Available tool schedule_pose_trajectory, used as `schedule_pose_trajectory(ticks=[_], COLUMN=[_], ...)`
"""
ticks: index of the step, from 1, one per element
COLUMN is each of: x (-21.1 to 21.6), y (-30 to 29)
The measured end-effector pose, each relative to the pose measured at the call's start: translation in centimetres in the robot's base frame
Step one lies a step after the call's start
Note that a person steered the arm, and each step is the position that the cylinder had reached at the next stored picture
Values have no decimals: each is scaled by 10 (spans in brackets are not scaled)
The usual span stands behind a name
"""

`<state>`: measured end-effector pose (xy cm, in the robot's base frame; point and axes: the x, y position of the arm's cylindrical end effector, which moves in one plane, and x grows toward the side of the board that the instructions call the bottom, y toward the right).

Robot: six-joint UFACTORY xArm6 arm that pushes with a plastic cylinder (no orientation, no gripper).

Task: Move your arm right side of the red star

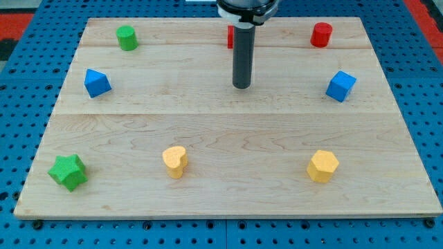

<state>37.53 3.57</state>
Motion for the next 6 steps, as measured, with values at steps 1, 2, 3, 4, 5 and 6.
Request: schedule_pose_trajectory(ticks=[1,2,3,4,5,6], x=[-2,-2,-6,-25,-58,-67], y=[0,2,1,10,4,40])
